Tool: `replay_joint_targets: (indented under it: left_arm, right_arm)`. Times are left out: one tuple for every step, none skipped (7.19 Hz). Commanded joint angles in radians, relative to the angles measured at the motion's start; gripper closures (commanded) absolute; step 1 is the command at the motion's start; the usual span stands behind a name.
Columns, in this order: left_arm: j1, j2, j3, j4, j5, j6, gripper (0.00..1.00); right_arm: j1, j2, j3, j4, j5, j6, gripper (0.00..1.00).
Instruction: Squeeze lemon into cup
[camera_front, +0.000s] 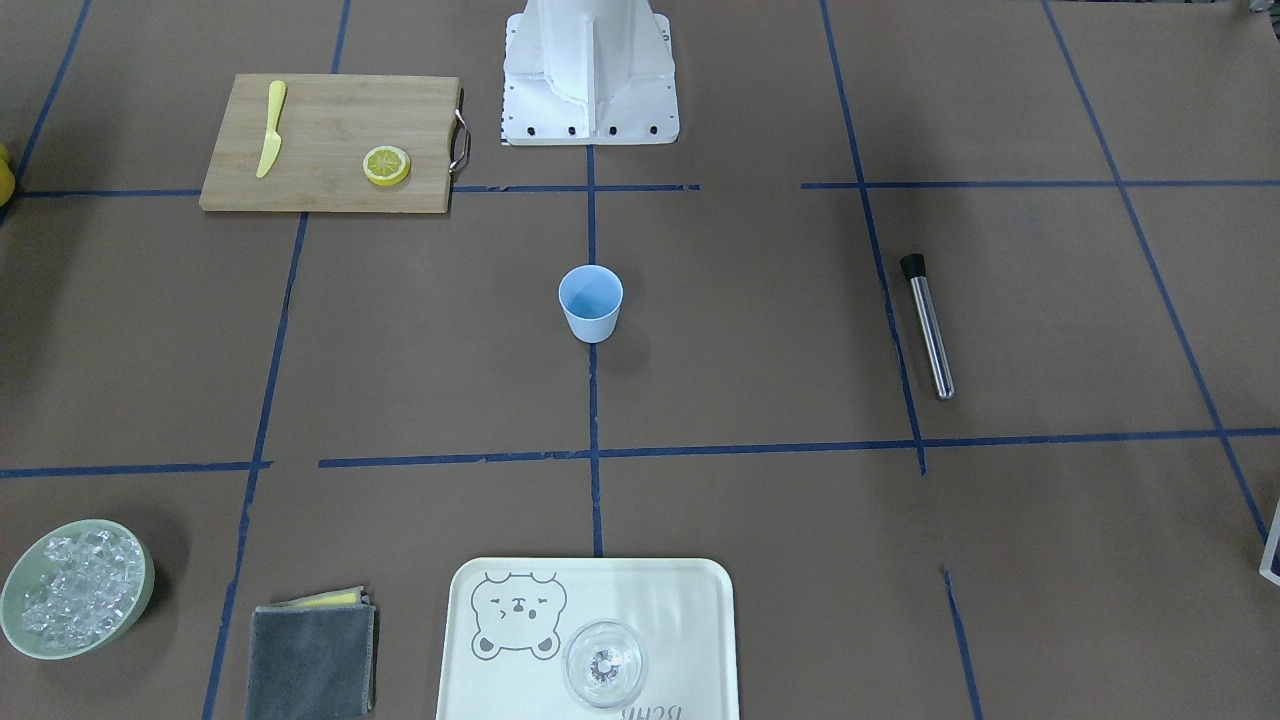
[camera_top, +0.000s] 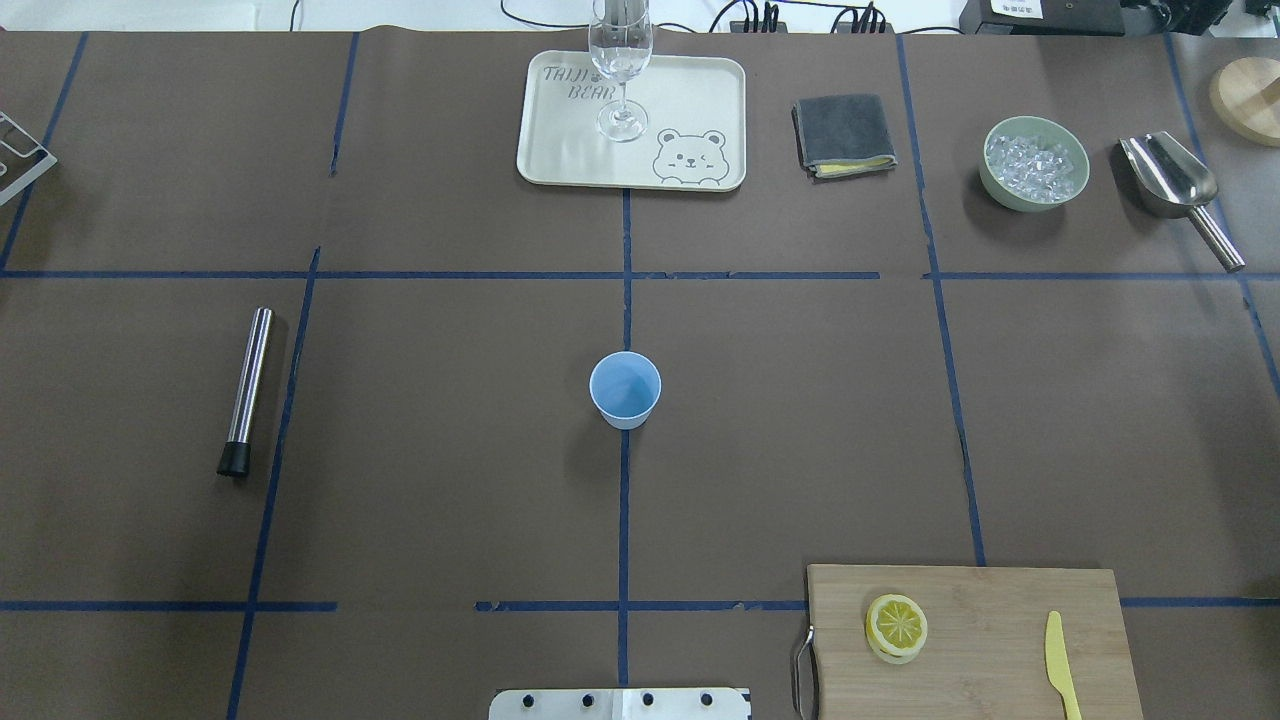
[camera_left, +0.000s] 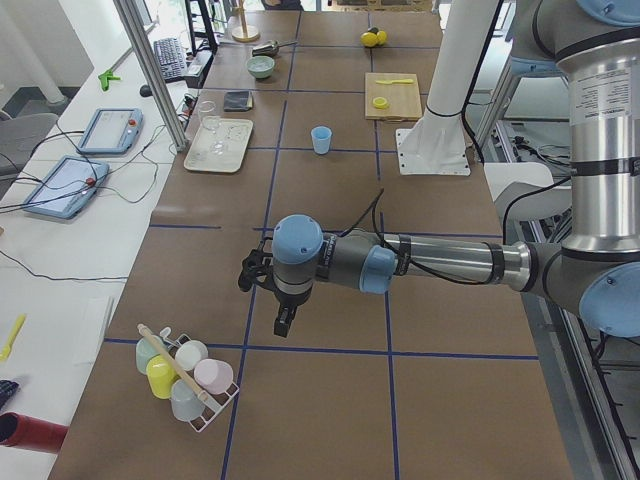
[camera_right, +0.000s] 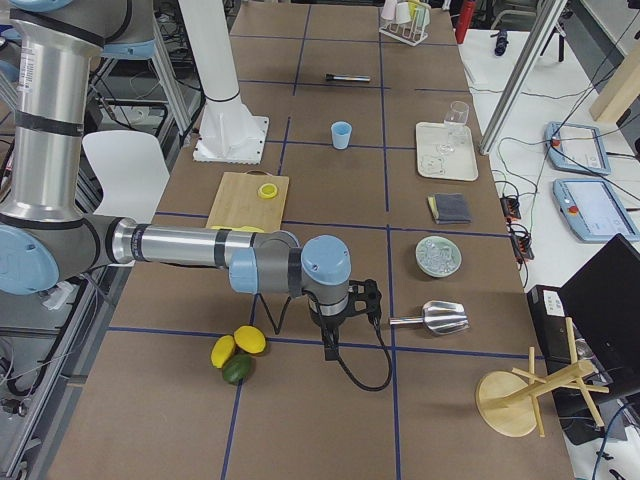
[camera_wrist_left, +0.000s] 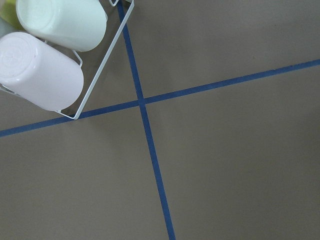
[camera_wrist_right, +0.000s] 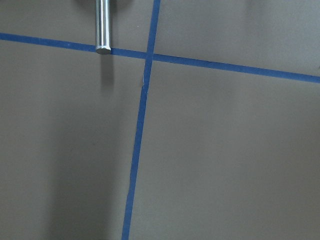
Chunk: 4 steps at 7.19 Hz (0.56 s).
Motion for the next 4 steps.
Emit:
replay_joint_targets:
  left_arm:
    - [0.001, -0.006, 0.001, -0.002, 0.002, 0.000, 0.00]
    - [0.001, -0.006, -0.002, -0.002, 0.002, 0.000, 0.00]
    - [-0.001, -0.006, -0.017, -0.003, 0.000, -0.001, 0.00]
    - [0.001, -0.015, -0.021, -0.009, 0.005, -0.003, 0.00]
  right_arm:
    - [0.000, 0.000, 0.000, 0.000, 0.000, 0.002, 0.00]
    - [-0.002, 0.000, 0.002, 0.000, 0.000, 0.002, 0.00]
    - [-0.002, 0.000, 0.005, 0.000, 0.000, 0.002, 0.00]
    - [-0.002, 0.001, 0.006, 0.000, 0.002, 0.002, 0.00]
